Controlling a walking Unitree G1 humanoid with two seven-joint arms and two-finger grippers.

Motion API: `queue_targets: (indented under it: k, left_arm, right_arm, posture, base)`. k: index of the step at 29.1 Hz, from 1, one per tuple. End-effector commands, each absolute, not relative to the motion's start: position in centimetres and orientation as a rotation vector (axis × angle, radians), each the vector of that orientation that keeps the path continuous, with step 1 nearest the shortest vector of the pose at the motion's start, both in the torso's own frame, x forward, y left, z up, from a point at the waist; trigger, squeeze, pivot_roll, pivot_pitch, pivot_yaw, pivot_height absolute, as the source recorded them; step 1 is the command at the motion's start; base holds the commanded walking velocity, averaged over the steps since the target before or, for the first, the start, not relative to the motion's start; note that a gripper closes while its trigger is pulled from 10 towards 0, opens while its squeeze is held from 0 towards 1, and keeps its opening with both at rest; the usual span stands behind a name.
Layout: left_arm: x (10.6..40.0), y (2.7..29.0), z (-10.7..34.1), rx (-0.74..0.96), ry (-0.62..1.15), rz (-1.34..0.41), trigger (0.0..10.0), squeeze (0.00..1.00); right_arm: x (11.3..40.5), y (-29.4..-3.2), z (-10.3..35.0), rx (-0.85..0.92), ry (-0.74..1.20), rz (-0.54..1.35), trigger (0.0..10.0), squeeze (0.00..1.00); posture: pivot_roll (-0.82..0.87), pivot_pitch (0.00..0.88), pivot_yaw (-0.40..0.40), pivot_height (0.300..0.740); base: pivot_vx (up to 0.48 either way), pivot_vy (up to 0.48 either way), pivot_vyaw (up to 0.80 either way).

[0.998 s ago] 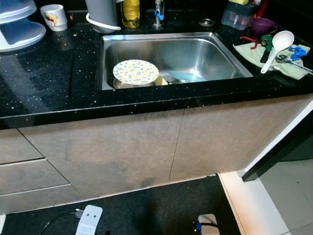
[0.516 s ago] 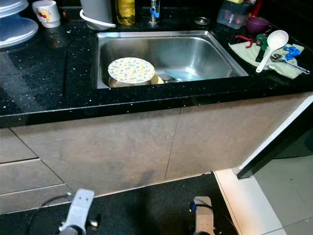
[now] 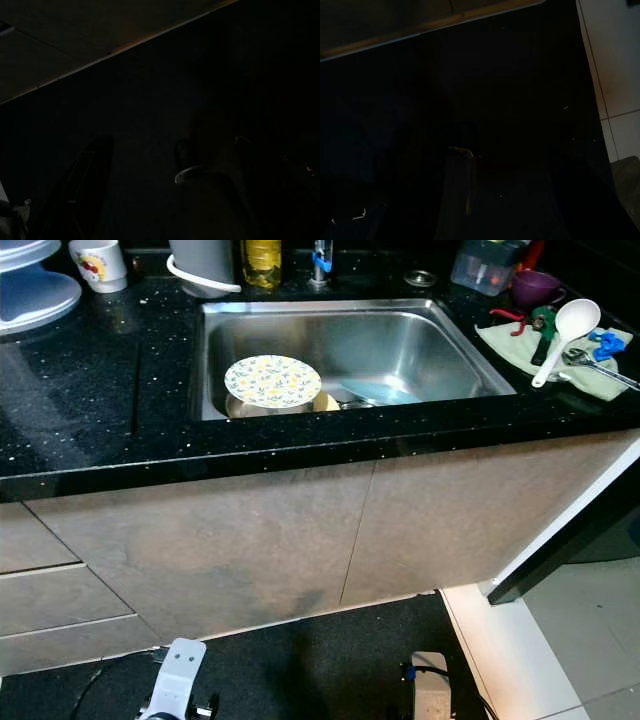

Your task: Kitchen organization

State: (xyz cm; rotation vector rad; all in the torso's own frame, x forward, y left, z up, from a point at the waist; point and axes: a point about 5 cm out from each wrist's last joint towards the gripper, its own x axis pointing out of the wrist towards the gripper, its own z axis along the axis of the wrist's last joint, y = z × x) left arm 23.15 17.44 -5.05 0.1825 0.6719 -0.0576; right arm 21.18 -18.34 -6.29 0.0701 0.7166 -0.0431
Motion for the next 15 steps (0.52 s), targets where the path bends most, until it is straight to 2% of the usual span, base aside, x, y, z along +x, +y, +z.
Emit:
queue_targets:
  k: [1,10,15]
  left_arm:
    - [21.8,17.1,-6.0,0.177,0.726,-0.062,10.0,0.00]
    - [22.4,17.1,-5.7,0.125,0.702,-0.033,10.0,0.00]
    - [23.2,17.6,-5.3,0.076,0.721,0.043,10.0,0.00]
  right_arm:
    - [20.0,-18.5,-7.0,0.107,0.757,-0.092,10.0,0.00]
    - [21.0,-18.6,-6.5,0.126,0.734,-0.124,10.0,0.00]
    - [21.8,-18.2,-6.2,0.128,0.742,-0.106,10.0,0.00]
  posture:
    - [-0.09,0.220,-0.051,0.740]
    - [-0.09,0.205,-0.040,0.740]
    - [-0.09,0.191,-0.043,0.740]
  base:
    - [0.000,0.000,0.00]
    - [0.000,0.000,0.00]
    - [0.000,0.000,0.00]
